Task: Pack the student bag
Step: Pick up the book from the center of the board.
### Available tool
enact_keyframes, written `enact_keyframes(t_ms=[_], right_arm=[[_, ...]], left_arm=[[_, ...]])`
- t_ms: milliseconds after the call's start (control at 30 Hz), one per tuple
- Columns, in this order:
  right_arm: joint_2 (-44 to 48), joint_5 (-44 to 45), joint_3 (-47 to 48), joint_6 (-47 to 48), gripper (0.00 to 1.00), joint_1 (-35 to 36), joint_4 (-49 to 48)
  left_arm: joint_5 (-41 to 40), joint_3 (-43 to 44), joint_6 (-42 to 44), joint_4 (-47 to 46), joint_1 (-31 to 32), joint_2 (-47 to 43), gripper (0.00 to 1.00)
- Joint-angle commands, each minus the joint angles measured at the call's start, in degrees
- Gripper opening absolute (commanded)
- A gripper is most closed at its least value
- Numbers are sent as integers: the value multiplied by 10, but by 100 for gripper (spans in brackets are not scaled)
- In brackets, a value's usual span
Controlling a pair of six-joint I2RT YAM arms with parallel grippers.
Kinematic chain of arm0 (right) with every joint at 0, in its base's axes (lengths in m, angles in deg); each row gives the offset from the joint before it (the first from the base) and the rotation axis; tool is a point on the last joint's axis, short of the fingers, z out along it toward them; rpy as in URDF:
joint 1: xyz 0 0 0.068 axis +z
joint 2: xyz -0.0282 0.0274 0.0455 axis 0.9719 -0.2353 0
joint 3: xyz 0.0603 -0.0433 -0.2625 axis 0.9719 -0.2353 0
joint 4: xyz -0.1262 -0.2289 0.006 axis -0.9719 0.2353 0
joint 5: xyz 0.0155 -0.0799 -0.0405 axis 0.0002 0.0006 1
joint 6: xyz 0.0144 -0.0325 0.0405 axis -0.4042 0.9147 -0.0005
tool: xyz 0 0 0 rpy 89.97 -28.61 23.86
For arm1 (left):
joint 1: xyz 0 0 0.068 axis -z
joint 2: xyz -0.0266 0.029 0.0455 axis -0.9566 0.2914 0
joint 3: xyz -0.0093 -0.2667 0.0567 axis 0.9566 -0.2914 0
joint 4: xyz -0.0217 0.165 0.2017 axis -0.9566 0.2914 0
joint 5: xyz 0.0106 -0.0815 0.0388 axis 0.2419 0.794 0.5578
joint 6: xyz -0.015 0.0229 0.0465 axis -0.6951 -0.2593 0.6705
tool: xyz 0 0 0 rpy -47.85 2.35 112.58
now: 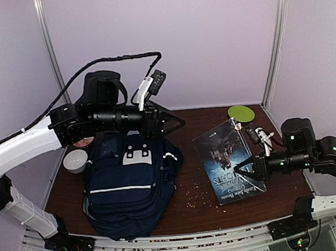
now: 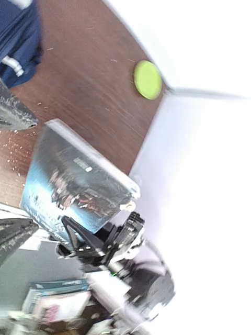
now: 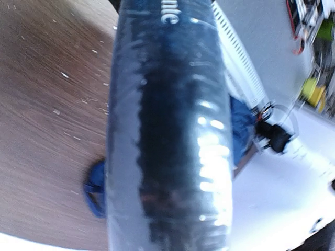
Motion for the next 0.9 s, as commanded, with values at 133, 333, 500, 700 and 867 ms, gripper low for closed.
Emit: enact_keyframes(t_ms=[133,333,500,700,867], right_arm=[[41,-144,16,132,0,34,-124],[22,-169,31,147,0,56,-141],[-2,-174,51,158,0,71,-133],[-19,-167,83,173,0,90,-120],[-34,-171,95,182,0,93,-121]], left_arm=[[194,19,265,109,-1,-26,98],[269,95,290,181,-2,25,98],[306,106,282,180,-1,46,98],[323,119,265,192,-1,71,98],[327,131,250,192,6,88,98]])
